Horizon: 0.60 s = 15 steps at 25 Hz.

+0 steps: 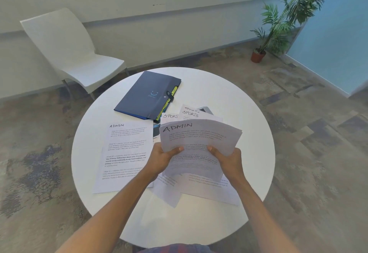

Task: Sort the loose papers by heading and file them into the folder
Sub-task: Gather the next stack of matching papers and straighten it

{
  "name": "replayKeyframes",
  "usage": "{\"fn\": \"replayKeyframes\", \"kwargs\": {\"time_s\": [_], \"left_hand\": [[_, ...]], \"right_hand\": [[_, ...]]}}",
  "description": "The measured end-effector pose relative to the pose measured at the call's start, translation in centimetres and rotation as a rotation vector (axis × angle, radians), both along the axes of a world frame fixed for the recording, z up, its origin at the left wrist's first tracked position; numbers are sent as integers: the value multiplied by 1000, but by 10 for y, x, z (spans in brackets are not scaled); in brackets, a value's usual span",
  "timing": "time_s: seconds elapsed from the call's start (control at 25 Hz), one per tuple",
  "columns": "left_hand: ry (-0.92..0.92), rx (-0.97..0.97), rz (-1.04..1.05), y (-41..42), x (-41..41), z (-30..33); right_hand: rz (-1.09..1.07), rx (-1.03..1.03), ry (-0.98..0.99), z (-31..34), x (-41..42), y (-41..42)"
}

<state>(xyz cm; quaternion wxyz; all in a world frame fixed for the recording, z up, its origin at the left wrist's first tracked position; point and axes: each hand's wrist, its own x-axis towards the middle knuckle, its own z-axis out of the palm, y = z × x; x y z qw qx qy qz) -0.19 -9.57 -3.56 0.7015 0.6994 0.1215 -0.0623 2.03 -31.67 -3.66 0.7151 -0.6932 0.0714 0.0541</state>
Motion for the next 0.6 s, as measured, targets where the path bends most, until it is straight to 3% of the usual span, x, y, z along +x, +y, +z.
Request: {"fn": "replayKeyframes", "kwargs": {"time_s": [0.32, 0.6], "left_hand": [[128, -225, 160, -6, 22, 2], [325, -253, -21, -20, 43, -8]], "right_hand": [[64, -97, 41, -14, -7, -18], [137, -147, 142, -12, 0, -52]]}}
